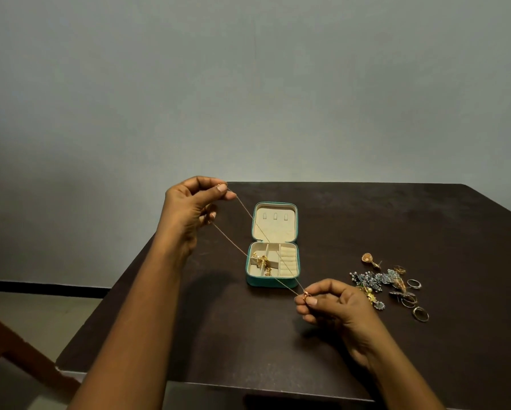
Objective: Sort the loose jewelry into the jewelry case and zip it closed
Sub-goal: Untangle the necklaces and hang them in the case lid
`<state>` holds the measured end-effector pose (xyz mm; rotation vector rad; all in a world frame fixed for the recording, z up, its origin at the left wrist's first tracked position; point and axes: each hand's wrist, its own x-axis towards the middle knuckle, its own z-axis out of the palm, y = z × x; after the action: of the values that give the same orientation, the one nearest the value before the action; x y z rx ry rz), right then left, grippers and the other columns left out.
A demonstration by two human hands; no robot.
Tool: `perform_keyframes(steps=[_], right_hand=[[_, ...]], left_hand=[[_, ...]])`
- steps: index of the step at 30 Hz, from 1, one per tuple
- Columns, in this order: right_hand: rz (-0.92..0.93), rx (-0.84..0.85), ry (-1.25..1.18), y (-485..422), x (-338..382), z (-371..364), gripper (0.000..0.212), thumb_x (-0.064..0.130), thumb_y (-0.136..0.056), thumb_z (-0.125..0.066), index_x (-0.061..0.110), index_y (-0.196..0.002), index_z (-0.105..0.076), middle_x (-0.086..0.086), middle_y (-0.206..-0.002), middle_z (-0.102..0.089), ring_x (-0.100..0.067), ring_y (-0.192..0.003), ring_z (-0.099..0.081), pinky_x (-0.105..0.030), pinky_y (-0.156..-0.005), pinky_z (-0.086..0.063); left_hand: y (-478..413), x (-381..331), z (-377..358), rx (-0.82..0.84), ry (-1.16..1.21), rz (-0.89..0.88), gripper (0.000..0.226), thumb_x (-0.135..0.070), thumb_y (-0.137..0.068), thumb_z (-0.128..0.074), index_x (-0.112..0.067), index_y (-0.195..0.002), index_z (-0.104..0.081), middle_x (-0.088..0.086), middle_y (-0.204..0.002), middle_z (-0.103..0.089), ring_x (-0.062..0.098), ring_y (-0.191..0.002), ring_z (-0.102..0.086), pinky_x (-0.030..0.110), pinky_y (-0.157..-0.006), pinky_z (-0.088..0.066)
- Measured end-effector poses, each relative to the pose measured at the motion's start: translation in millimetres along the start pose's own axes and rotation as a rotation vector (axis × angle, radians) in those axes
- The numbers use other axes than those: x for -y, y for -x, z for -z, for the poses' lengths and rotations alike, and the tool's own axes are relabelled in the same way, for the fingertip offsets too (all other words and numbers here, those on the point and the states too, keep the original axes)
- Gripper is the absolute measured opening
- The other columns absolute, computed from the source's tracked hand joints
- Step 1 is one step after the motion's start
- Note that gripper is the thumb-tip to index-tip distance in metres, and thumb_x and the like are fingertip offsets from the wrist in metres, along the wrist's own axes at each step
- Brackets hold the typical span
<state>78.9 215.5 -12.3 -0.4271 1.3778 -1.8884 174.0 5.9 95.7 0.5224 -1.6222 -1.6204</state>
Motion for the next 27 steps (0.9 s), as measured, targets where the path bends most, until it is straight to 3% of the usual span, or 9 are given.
perform_keyframes(steps=[6, 12, 18, 22, 27], right_hand=[[0.018, -0.019, -0.008, 17, -13, 0, 0.009, -0.014, -0.072, -0.059, -0.005, -0.075, -0.061, -0.018, -0.064, -0.065, -0.018, -0.053, -0.063, -0.022, -0.048, -0.053], [0.182, -0.024, 0.041, 32, -21, 3, 0.016, -0.017, -0.075, -0.056, -0.003, -0.082, -0.058, -0.006, -0.061, -0.057, -0.017, -0.05, -0.057, -0.022, -0.045, -0.047], [0.317, 0.045, 0.208, 38, -25, 7, 0.032, -0.013, -0.08, -0.056, 0.013, -0.082, -0.073, -0.01, -0.072, -0.061, -0.015, -0.059, -0.058, -0.022, -0.055, -0.05], [0.349, 0.039, 0.28, 38, -27, 9, 0.034, -0.012, -0.08, -0.057, 0.017, -0.084, -0.075, -0.019, -0.081, -0.058, -0.015, -0.061, -0.059, -0.024, -0.059, -0.051], [0.368, 0.026, 0.427, 41, -26, 17, 0.031, -0.009, -0.078, -0.063, 0.021, -0.08, -0.074, -0.01, -0.076, -0.063, -0.015, -0.063, -0.062, -0.029, -0.062, -0.054]], left_hand=[[0, 4, -6, 0.042, -0.054, 0.006, 0.008, -0.009, -0.084, -0.062, -0.014, -0.079, -0.064, 0.0, -0.067, -0.072, 0.006, -0.044, -0.043, 0.012, -0.038, -0.031], [9, 2, -17, 0.07, -0.134, 0.027, 0.006, -0.012, -0.086, -0.061, -0.014, -0.081, -0.064, -0.002, -0.07, -0.073, 0.007, -0.044, -0.037, 0.014, -0.04, -0.03], [12, 3, -24, 0.134, -0.141, 0.013, 0.005, -0.009, -0.085, -0.06, -0.011, -0.081, -0.062, -0.001, -0.074, -0.074, 0.004, -0.038, -0.032, 0.013, -0.038, -0.028], [12, 6, -27, 0.19, -0.156, -0.007, 0.005, -0.009, -0.086, -0.058, -0.012, -0.082, -0.061, -0.001, -0.078, -0.075, 0.005, -0.038, -0.028, 0.014, -0.038, -0.027], [9, 13, -36, 0.255, -0.19, -0.025, 0.002, -0.009, -0.084, -0.061, -0.01, -0.084, -0.062, 0.001, -0.076, -0.074, 0.003, -0.042, -0.039, 0.015, -0.039, -0.028]])
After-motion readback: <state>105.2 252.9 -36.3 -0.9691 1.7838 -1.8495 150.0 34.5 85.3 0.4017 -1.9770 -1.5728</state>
